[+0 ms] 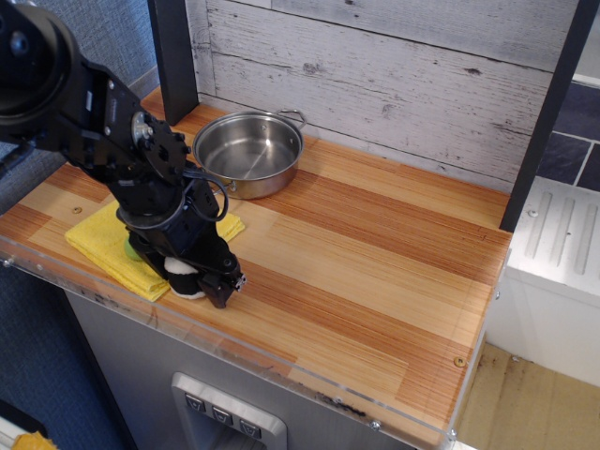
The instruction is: Put the food on the near side of the yellow rectangle.
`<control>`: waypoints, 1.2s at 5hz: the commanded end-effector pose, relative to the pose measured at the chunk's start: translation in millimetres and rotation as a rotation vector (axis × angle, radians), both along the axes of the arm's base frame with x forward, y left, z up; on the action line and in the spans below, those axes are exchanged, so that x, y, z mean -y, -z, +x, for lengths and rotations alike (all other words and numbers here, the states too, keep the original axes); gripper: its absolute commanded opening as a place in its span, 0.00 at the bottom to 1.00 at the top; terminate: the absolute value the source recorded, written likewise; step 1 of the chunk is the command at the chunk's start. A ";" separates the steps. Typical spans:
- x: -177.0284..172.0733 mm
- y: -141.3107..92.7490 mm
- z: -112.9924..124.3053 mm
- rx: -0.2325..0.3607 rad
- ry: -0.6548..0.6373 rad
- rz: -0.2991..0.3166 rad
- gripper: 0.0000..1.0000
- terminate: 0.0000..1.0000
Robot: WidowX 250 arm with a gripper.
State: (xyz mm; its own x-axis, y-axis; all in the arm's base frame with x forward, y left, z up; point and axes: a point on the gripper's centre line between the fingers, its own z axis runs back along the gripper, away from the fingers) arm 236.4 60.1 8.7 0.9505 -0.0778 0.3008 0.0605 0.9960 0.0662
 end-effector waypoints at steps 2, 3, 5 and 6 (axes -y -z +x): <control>-0.5 -45.0 10.4 0.117 -0.017 -0.039 1.00 0.00; -2.9 -77.2 11.6 0.202 -0.050 -0.054 1.00 0.00; -2.3 -104.4 10.1 0.256 -0.031 -0.068 1.00 0.00; -2.3 -104.4 10.1 0.256 -0.031 -0.068 1.00 0.00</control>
